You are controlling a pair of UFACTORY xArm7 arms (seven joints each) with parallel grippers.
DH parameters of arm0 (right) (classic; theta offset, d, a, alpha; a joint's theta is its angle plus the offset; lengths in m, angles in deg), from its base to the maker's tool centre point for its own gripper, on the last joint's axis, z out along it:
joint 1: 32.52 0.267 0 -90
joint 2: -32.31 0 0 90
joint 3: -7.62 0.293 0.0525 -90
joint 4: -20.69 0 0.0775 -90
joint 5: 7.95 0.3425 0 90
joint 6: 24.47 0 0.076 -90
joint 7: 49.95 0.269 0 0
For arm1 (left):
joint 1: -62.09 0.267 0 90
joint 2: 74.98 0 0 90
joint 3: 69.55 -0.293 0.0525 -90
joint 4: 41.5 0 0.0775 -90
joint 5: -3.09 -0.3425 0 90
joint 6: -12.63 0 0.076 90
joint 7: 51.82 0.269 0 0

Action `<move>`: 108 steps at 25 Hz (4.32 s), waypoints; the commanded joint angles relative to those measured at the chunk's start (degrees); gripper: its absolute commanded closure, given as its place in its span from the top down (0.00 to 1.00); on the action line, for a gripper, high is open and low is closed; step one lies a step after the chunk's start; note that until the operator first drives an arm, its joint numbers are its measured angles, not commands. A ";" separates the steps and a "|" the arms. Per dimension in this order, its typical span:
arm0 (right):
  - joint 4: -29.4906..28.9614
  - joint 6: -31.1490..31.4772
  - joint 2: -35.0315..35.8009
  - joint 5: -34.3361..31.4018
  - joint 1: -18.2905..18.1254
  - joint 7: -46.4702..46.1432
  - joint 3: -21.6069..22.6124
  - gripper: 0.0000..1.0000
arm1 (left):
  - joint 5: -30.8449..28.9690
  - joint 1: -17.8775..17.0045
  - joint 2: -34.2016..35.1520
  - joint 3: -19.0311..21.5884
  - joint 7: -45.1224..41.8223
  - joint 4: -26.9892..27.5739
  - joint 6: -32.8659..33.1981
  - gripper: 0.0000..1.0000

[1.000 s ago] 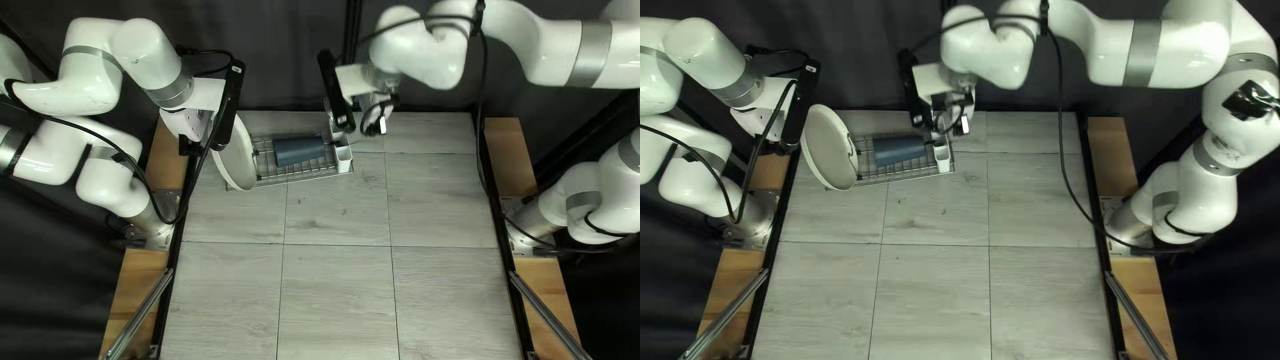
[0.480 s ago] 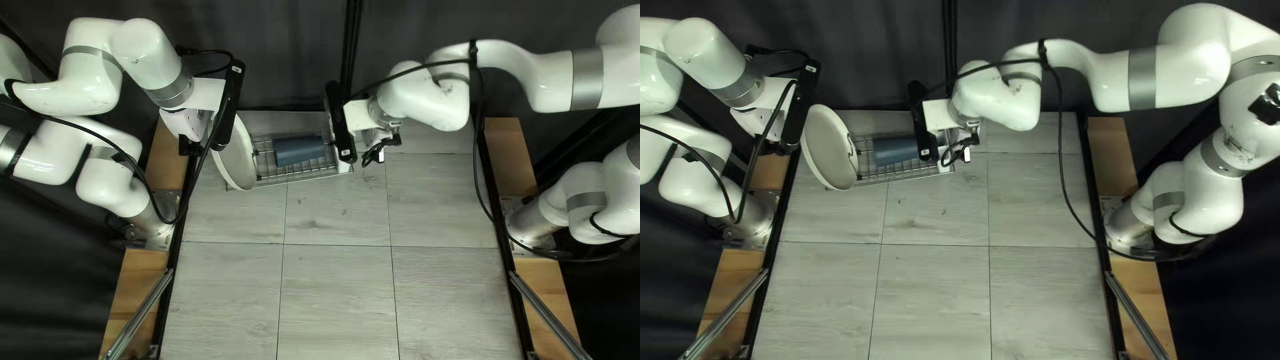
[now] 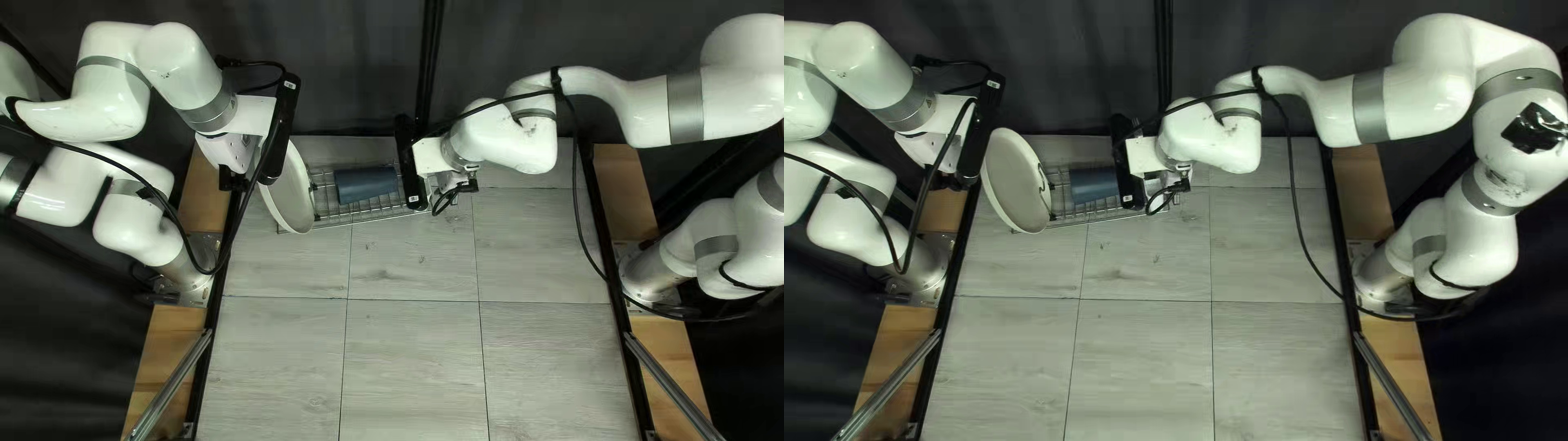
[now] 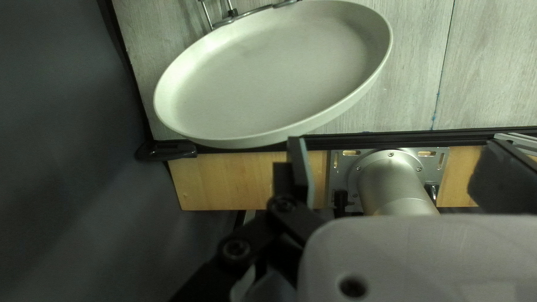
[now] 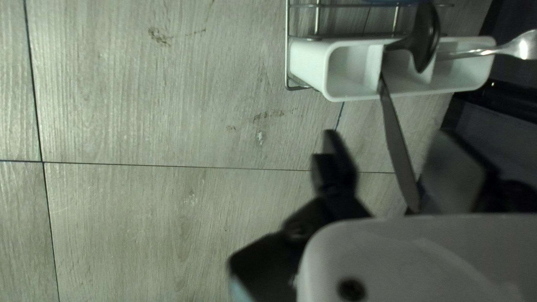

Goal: Pick up and place plate onto table. Place down one fork to the left of the plate. Place spoon and knife to the right of the plate. Place cup above the knife and spoon

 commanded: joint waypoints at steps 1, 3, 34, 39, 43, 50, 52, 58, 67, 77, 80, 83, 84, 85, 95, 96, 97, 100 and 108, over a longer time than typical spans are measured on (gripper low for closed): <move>-2.81 4.78 -1.40 -1.33 0.94 1.70 0.86 0.00 | 0.00 0.00 0.00 0.00 0.00 0.00 0.00 1.00; -4.43 7.32 -2.01 -1.65 1.22 2.06 1.16 0.00 | 0.00 0.00 0.00 0.00 0.00 0.00 0.00 1.00; -16.83 39.21 -8.64 20.96 2.26 -3.72 1.61 0.00 | 0.00 0.00 0.00 0.00 0.00 0.00 0.00 1.00; -14.58 37.40 -10.34 22.95 1.63 -7.16 0.46 0.00 | 0.00 0.00 0.00 0.00 0.00 0.00 0.00 1.00; -11.91 37.00 -13.08 30.98 1.57 -8.00 -0.75 0.00 | 0.00 0.00 0.00 0.00 0.00 0.00 0.00 1.00; -4.75 35.22 -14.93 44.56 1.29 -11.01 -2.98 0.00 | 0.00 0.00 0.00 0.00 0.00 0.00 0.00 1.00; -2.39 34.92 -15.45 46.68 1.18 -12.68 -3.58 0.00 | 0.00 0.00 0.00 0.00 0.00 0.00 0.00 1.00; 2.99 34.41 -15.10 50.52 0.54 -19.83 -5.85 0.00 | 0.00 0.00 0.00 0.00 0.00 0.00 0.00 1.00; 11.59 29.46 -12.01 57.42 0.87 -30.10 -6.66 0.00 | 0.00 0.00 0.00 0.00 0.00 0.00 0.00 1.00; 17.25 26.42 -7.38 63.97 -0.16 -41.52 -8.49 0.00 | 0.00 0.00 0.00 0.00 0.00 0.00 0.00 1.00; 18.69 24.65 -6.66 65.47 -0.09 -43.63 -8.44 0.00 | 0.00 0.00 0.00 0.00 0.00 0.00 0.00 1.00; 19.82 23.70 -5.91 66.26 -0.14 -45.49 -8.52 0.00 | 0.00 0.00 0.00 0.00 0.00 0.00 0.00 1.00; 20.29 23.51 -5.85 66.45 -0.23 -46.05 -8.63 0.00 | 0.00 0.00 0.00 0.00 0.00 0.00 0.00 1.00; 20.48 23.41 -5.83 66.52 -0.26 -46.26 -8.66 0.00 | 0.00 0.00 0.00 0.00 0.00 0.00 0.00 1.00; 20.35 21.74 -1.20 68.02 -0.40 -50.52 -8.76 0.00 | 0.00 0.00 0.00 0.00 0.00 0.00 0.00 1.00; 20.13 21.76 -0.63 68.04 -0.49 -51.00 -8.83 0.00 | 0.00 0.00 0.00 0.00 0.00 0.00 0.00 1.00; 20.01 21.73 -0.31 67.99 -0.58 -51.30 -8.91 0.22 | 0.00 0.00 0.00 0.00 0.00 0.00 0.00 1.00; 19.96 20.87 0.33 67.55 -0.93 -52.09 -9.26 0.97 | 0.00 0.00 0.00 0.00 0.00 0.00 0.00 1.00; 23.30 10.03 -0.61 61.87 0.18 -50.12 -9.12 1.00 | 0.00 0.00 0.00 0.00 0.00 0.00 0.00 1.00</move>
